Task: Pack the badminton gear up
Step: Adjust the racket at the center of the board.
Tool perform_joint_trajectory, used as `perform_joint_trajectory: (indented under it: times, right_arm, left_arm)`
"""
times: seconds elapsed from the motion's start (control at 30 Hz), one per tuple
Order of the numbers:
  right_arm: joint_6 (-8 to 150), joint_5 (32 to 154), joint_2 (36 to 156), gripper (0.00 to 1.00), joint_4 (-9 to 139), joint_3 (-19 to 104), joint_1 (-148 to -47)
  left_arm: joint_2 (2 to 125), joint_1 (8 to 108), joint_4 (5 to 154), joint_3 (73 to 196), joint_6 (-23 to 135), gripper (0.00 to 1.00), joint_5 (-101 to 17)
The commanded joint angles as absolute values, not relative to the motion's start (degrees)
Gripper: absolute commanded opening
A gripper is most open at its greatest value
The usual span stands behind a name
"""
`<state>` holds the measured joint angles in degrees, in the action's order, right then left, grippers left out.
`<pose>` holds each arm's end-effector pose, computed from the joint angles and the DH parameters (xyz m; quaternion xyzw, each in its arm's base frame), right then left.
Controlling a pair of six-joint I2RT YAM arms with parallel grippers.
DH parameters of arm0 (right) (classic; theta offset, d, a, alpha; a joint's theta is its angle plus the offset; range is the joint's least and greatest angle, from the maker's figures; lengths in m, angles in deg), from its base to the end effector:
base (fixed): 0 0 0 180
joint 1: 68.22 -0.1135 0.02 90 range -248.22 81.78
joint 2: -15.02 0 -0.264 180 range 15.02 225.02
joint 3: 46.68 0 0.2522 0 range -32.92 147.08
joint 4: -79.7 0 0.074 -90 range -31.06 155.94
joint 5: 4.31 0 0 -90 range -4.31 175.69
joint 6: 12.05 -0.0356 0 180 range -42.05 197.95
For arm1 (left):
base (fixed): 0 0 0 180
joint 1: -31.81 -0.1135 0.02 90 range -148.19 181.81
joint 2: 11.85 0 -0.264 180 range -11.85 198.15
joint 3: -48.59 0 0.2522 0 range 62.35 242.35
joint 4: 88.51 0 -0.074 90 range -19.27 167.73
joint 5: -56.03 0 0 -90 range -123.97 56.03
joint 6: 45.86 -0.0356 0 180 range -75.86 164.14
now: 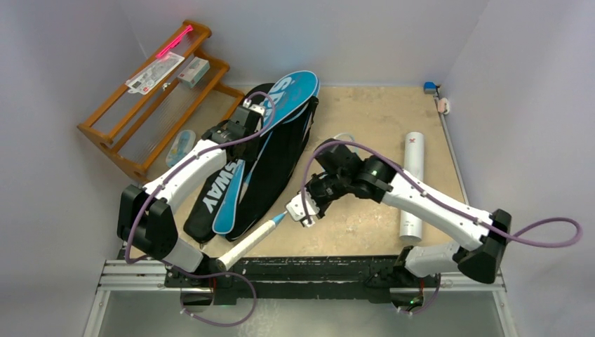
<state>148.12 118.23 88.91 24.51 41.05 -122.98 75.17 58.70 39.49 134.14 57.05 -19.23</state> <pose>0.1400 0.2313 0.3587 -0.8290 0.3020 0.2000 0.4261 0.2921 -0.1380 0.2835 0.0747 0.9397 0.0087 0.3337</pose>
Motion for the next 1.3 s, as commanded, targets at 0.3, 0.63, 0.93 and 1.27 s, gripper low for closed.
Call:
perform_joint_trajectory:
  times: [0.3, 0.63, 0.93, 1.27]
  right_arm:
    - [149.3, 96.5, 101.9, 0.00, 33.5, 34.1, -133.0]
    - [156.3, 88.3, 113.4, 0.00, 47.6, 31.3, -132.8]
    - [157.5, 81.6, 114.1, 0.98, 60.6, 26.9, -131.1]
    - [148.0, 94.6, 99.7, 0.99, 67.0, 21.2, -130.9]
  left_arm:
    - [75.4, 57.6, 40.8, 136.4, 57.9, 0.00, -18.9]
    - [75.5, 57.6, 40.7, 136.4, 57.9, 0.00, -19.3]
    - [75.6, 57.6, 40.7, 136.4, 57.9, 0.00, -19.9]
    - [75.4, 57.6, 40.6, 136.5, 57.9, 0.00, -20.2]
